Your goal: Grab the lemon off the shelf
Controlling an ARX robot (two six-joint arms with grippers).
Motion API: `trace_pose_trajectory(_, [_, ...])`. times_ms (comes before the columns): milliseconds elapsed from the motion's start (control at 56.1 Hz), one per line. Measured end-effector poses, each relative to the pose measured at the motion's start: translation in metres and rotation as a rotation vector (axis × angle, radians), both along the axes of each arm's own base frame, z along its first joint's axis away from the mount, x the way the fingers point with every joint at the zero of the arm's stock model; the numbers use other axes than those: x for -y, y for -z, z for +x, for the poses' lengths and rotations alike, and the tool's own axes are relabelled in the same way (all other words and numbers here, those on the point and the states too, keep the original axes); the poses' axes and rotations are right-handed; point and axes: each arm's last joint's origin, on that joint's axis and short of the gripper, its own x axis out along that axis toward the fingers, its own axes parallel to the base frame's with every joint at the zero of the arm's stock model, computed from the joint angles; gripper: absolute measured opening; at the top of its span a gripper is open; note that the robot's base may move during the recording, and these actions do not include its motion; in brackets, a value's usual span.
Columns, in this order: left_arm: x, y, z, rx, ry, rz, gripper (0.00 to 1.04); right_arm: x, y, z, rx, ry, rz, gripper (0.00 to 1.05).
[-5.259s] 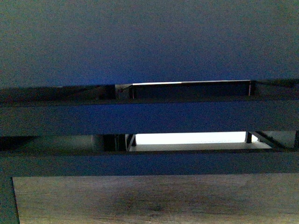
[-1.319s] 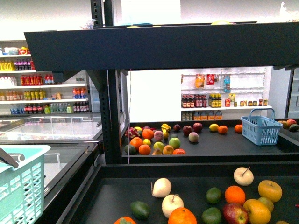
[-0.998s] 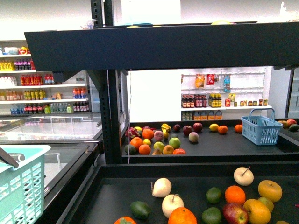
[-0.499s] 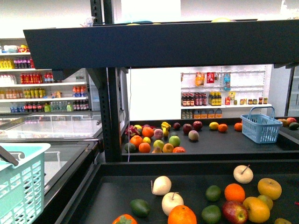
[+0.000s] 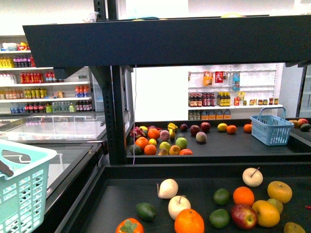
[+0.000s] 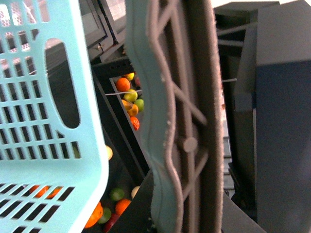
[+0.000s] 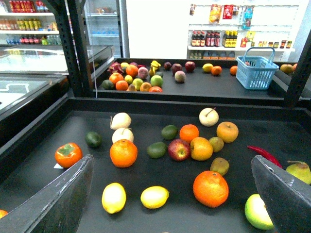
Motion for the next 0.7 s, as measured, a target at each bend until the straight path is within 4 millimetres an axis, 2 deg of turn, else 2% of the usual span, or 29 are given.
trace_pose_trajectory(267, [0.03,-0.027,-0.038,0.061,0.191,0.145,0.08,0.0,0.0,0.0,0.0,0.0,0.0,0.97])
trace_pose_trajectory(464, [0.067,-0.049,-0.065,0.153,0.406,0.241,0.08,0.0,0.0,0.0,0.0,0.0,0.0,0.97])
trace_pose_trajectory(695, [0.109,-0.043,-0.077,0.189,0.609,0.25,0.08,0.0,0.0,0.0,0.0,0.0,0.0,0.97])
